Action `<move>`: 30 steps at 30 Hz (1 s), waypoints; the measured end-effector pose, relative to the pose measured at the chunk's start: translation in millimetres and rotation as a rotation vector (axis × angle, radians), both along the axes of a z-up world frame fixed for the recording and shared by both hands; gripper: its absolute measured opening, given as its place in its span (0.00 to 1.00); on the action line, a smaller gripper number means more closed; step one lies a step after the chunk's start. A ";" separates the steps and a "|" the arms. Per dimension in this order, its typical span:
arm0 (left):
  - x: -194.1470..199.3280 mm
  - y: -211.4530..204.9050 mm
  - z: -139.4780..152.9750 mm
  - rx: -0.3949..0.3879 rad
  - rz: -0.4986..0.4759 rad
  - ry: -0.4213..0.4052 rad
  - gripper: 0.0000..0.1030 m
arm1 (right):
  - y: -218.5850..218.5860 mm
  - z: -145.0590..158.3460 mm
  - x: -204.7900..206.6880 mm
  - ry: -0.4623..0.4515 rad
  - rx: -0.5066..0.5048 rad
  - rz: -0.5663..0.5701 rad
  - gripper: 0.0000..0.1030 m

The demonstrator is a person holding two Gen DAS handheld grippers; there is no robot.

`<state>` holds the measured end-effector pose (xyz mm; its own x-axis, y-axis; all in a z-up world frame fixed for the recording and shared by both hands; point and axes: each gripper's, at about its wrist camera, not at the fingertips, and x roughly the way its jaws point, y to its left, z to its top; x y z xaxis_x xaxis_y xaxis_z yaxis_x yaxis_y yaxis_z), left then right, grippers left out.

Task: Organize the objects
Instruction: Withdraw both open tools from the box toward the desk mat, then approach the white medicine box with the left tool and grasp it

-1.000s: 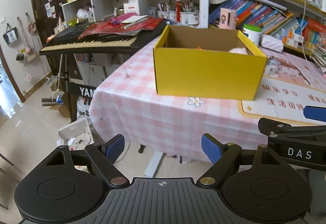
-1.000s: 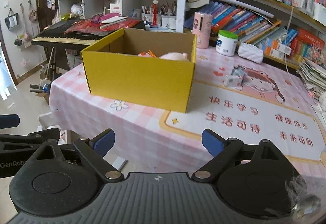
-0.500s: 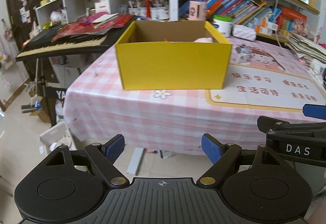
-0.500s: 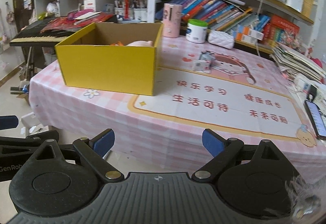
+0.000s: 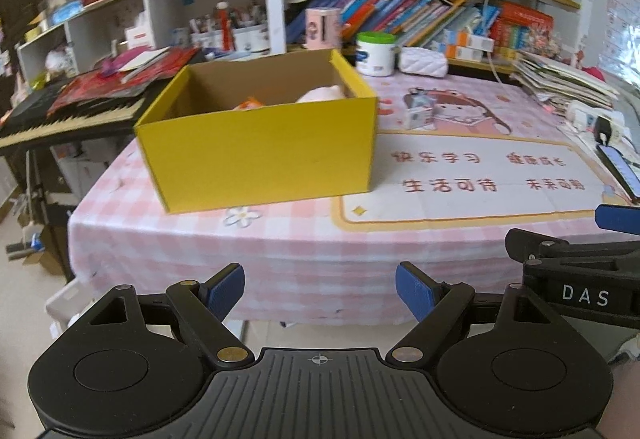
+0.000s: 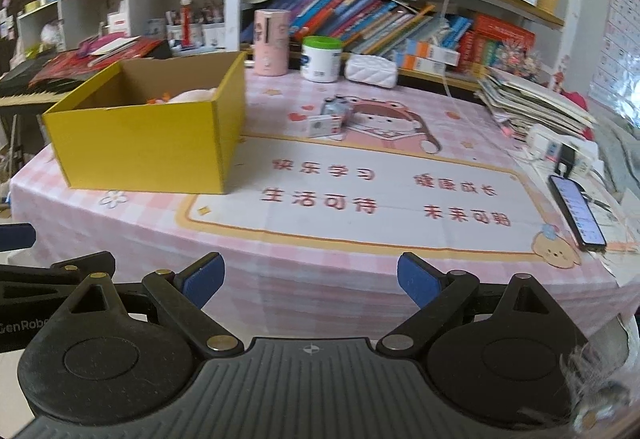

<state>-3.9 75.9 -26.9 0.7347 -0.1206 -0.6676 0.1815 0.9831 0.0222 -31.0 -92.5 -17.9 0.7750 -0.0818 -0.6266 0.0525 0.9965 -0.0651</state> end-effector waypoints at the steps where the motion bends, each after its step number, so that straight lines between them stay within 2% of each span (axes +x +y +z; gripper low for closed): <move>1: 2.5 -3.7 0.0 0.001 -0.010 0.000 0.83 | -3.8 0.2 1.3 0.000 0.001 -0.010 0.91; 15: 43.9 -47.0 -1.7 0.011 -0.052 0.005 0.83 | -47.5 -3.4 38.1 0.007 0.008 -0.056 0.91; 30: 99.0 -109.1 -10.1 0.018 -0.023 0.034 0.83 | -109.8 -11.1 106.2 0.045 0.019 -0.036 0.91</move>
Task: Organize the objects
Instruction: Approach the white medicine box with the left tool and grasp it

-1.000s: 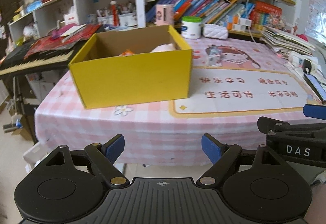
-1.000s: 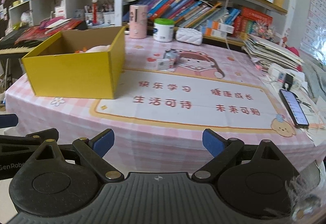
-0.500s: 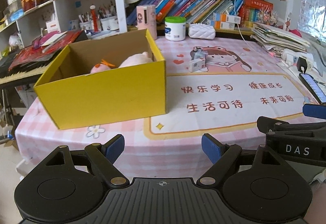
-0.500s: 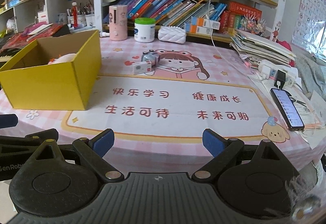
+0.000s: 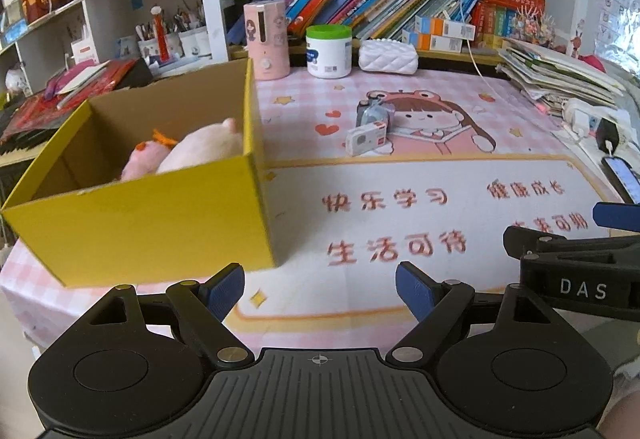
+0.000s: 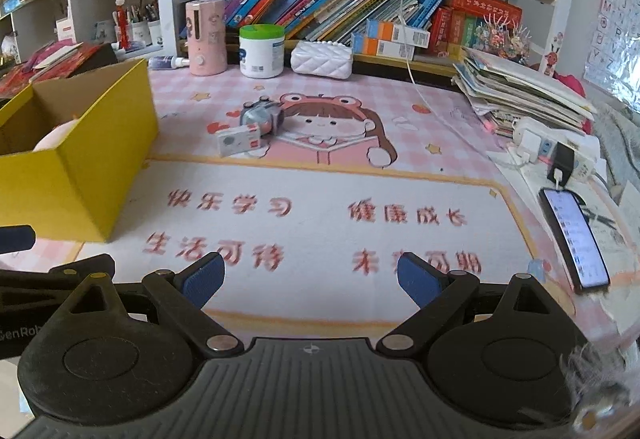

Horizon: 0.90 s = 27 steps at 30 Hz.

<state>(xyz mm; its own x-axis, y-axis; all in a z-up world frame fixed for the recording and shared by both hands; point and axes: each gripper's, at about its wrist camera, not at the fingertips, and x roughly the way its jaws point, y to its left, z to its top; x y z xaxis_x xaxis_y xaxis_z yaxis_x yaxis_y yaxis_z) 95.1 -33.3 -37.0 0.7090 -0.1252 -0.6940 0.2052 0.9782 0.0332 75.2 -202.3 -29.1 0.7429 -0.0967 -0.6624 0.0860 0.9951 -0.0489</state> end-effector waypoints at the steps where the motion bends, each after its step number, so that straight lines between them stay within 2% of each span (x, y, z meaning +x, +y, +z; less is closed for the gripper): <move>1: 3.4 -3.7 -0.1 0.000 0.007 0.001 0.83 | -4.6 0.2 5.7 0.001 0.001 0.006 0.91; 19: 61.9 -71.8 0.0 0.010 0.126 0.011 0.83 | -77.4 -0.4 91.4 0.000 0.031 0.128 0.91; 27: 83.0 -88.9 1.2 0.015 0.172 0.001 0.82 | -97.7 -3.6 120.9 -0.006 0.056 0.175 0.89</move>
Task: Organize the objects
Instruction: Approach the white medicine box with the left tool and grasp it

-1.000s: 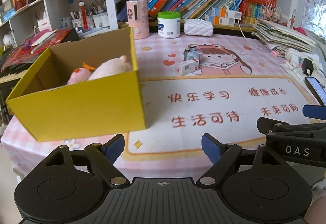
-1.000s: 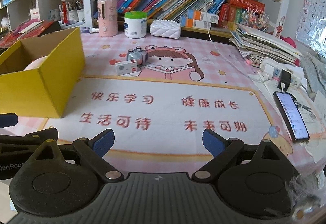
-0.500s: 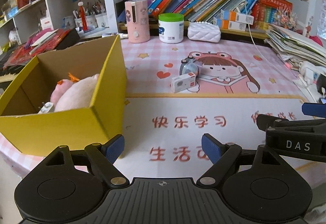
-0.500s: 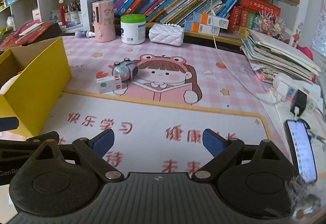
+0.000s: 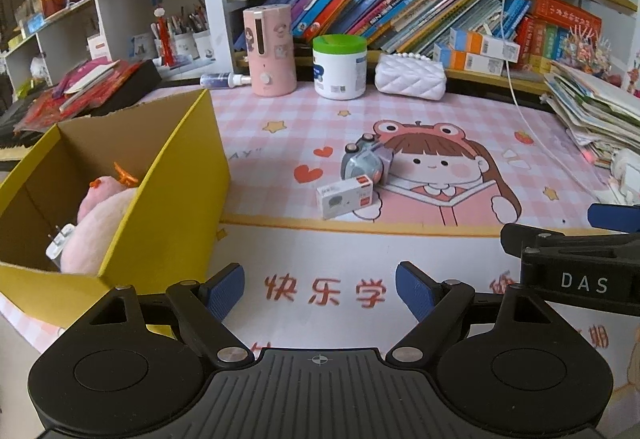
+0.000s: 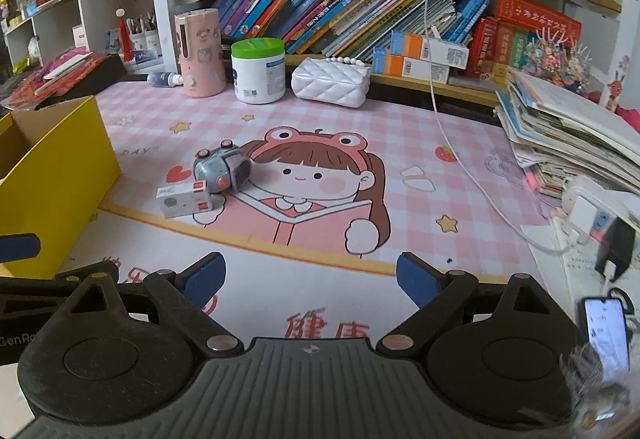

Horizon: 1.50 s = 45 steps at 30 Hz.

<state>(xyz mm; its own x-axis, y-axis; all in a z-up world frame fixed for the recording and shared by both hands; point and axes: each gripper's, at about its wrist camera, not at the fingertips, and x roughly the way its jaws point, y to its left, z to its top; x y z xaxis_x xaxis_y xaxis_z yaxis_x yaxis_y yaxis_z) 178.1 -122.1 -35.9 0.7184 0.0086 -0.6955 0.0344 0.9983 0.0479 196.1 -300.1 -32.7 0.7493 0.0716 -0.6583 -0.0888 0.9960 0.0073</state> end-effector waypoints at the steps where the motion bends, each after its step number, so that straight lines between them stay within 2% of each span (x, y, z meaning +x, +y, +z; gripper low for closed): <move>1: 2.0 -2.2 -0.1 0.003 0.003 -0.002 0.82 | -1.9 -0.6 2.6 0.000 0.005 0.004 0.88; 10: 16.0 -11.7 -1.2 0.007 0.042 -0.018 0.82 | -20.7 -8.6 26.6 0.005 0.053 0.018 0.83; 21: 35.2 -19.1 -4.8 0.016 0.060 -0.025 0.82 | -25.4 -13.2 48.3 -0.013 0.068 0.045 0.83; 31: 81.5 -33.4 -30.2 -0.020 0.121 -0.013 0.81 | -44.3 -3.5 48.3 -0.051 0.081 0.008 0.83; 39: 113.2 -45.1 -51.3 -0.007 0.198 -0.015 0.81 | -53.9 -4.6 41.7 -0.040 0.046 0.006 0.83; 41: 119.5 -46.1 -55.9 0.004 0.220 -0.009 0.79 | -56.2 -4.9 39.6 -0.037 0.039 0.003 0.83; 45: 127.7 -44.9 -64.5 0.011 0.244 0.010 0.67 | -59.8 -5.5 37.9 -0.034 0.024 -0.012 0.83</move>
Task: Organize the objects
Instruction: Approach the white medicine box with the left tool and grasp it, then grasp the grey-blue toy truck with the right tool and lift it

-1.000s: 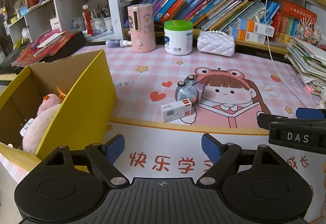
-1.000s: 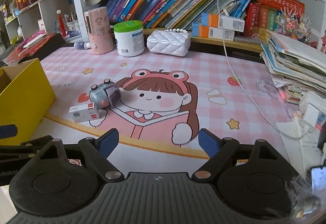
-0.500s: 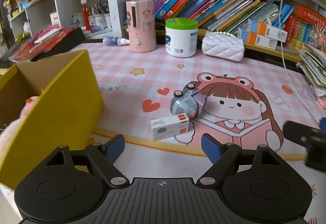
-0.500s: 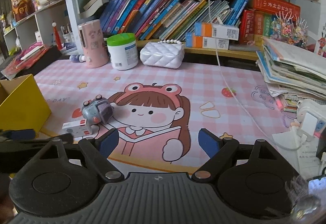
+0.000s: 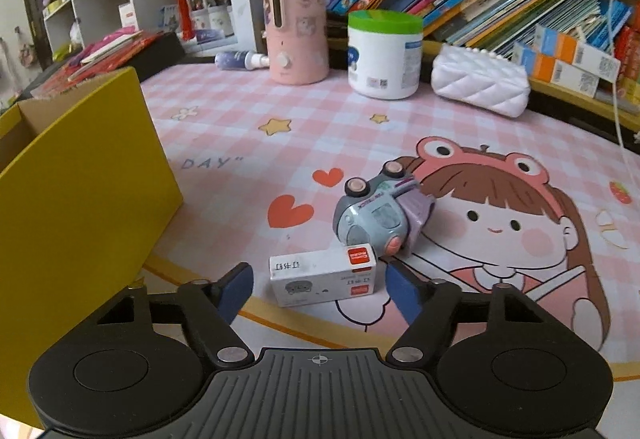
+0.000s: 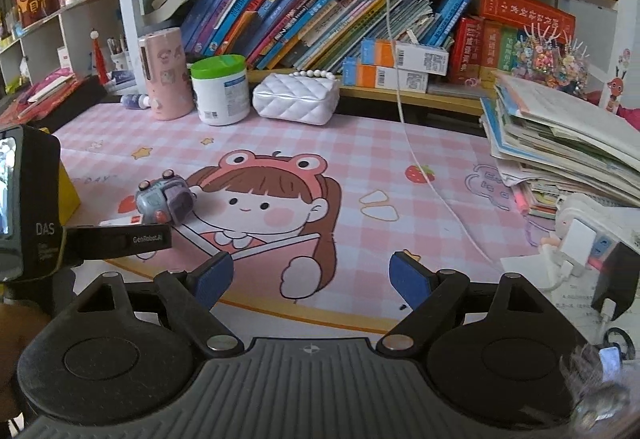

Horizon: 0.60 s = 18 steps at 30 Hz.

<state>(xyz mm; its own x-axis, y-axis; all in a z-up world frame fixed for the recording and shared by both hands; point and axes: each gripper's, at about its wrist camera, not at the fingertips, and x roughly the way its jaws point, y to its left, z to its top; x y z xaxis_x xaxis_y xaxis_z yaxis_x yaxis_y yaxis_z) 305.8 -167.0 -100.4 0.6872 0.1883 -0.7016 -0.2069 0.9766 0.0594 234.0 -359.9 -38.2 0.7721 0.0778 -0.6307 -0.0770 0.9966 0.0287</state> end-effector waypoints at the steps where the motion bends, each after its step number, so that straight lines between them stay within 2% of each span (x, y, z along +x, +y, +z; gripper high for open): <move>1: 0.3 1.1 -1.2 -0.003 -0.001 0.003 0.59 | -0.6 0.0 0.3 0.001 -0.002 -0.003 0.83; 2: 0.3 2.6 -1.9 -0.011 -0.008 0.008 0.52 | -0.9 0.1 0.7 0.000 -0.003 -0.005 0.83; 6: -6.9 10.0 4.0 -0.026 -0.029 0.011 0.52 | 3.5 -0.4 4.3 -0.002 0.001 0.005 0.83; 10: -26.6 23.5 22.5 -0.040 -0.067 -0.003 0.52 | 15.6 -3.1 13.8 -0.014 0.015 0.042 0.83; 13: -45.7 34.5 35.7 -0.053 -0.102 0.012 0.52 | 30.5 -6.3 28.0 -0.041 0.024 0.099 0.83; 18: -78.3 44.4 48.3 -0.051 -0.153 0.049 0.52 | 66.1 -10.9 65.4 -0.090 0.000 0.260 0.83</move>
